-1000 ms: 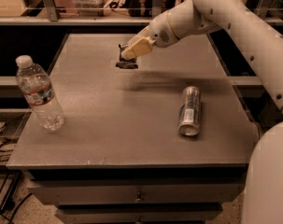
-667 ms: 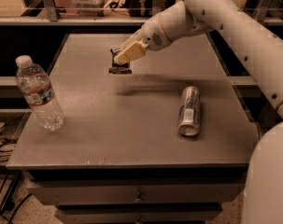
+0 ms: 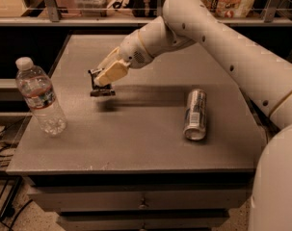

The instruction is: Move rxbar chocolate near water bottle

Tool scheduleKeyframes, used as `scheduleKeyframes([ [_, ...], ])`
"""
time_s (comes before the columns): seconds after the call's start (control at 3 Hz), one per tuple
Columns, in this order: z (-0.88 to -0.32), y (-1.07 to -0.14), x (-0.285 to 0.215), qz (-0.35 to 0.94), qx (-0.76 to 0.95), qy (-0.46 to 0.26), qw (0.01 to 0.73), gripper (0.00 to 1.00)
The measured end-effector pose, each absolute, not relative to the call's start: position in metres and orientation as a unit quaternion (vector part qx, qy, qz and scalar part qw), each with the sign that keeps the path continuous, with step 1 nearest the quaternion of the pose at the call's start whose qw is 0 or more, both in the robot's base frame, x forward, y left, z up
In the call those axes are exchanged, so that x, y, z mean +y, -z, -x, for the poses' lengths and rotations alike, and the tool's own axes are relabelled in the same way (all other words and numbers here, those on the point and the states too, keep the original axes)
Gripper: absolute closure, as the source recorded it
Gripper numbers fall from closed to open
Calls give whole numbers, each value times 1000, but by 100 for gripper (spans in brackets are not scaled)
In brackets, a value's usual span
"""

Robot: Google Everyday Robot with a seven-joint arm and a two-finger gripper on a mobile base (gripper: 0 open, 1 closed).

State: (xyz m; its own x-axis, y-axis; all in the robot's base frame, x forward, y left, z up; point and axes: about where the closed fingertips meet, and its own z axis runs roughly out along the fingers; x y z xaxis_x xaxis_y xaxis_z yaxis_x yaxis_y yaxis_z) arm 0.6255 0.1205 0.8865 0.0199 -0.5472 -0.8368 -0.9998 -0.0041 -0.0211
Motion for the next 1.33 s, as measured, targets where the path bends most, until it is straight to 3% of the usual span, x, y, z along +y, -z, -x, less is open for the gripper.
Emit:
scheduleKeyframes([
  [0.33,-609,-867,139,635,607,-349,328,100],
  [0.67,-592,-847,153,631,605,-374,310,82],
  [1.33,-565,-838,172,609,607,-411,304,36],
])
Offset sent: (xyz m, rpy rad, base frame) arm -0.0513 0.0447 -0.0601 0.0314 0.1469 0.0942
